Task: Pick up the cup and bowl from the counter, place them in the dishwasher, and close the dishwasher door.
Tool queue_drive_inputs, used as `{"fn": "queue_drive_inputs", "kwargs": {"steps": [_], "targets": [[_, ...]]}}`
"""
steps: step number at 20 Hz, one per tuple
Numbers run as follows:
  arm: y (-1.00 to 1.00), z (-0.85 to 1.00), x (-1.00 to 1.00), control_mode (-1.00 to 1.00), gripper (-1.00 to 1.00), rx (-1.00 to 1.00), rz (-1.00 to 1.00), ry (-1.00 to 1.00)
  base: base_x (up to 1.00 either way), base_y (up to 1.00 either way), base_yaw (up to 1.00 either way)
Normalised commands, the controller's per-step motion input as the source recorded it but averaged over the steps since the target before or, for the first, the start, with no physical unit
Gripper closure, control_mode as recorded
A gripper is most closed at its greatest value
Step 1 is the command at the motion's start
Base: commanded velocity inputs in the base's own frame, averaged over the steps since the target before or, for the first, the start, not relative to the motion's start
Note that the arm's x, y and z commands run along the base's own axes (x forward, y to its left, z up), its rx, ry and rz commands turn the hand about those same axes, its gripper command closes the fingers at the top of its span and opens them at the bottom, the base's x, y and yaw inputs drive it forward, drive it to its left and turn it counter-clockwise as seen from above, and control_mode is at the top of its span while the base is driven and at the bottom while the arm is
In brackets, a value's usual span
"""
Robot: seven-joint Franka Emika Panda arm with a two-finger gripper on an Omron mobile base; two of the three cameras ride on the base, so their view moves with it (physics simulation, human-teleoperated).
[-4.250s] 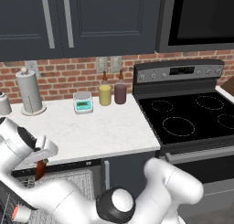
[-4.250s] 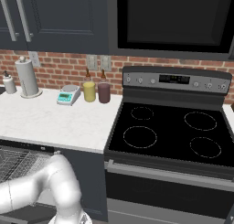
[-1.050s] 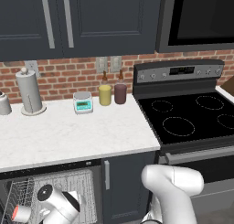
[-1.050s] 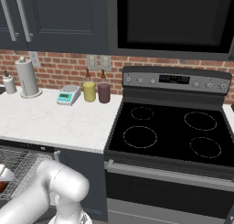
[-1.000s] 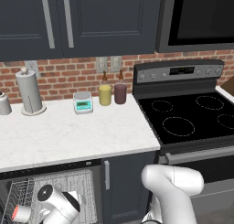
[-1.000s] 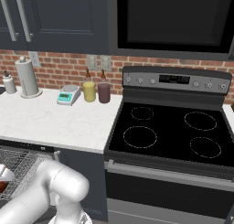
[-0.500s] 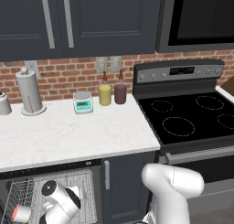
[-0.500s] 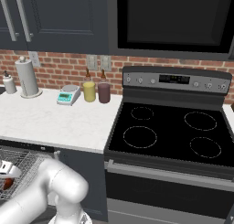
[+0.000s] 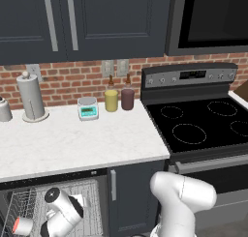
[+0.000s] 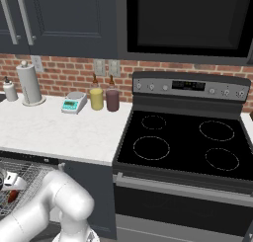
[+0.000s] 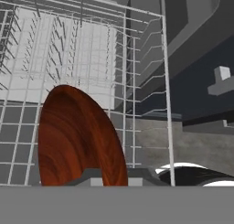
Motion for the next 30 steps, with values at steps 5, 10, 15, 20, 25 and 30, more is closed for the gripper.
{"fn": "queue_drive_inputs", "kwargs": {"steps": [5, 10, 15, 20, 25, 30], "targets": [[0.03, -0.12, 0.0, -1.0, -1.0, 0.0, 0.0, 0.0, 0.0, 0.0, 0.0], [0.0, -0.04, 0.0, -1.0, -1.0, 0.0, 0.0, 0.0, 0.0, 0.0, 0.0], [0.0, 0.0, 0.0, -1.0, -1.0, 0.0, 0.0, 0.0, 0.0, 0.0, 0.0], [0.07, 0.0, -0.01, -1.0, -1.0, 0.0, 0.0, 0.01, 0.0, 0.0, 0.0], [0.1, 0.0, -0.48, -1.0, -1.0, 0.0, 0.0, 0.0, 0.0, 0.0, 0.0], [0.25, -0.02, -0.59, -1.0, -1.0, 0.0, -0.03, 0.03, 0.0, 0.0, 0.0]]}}
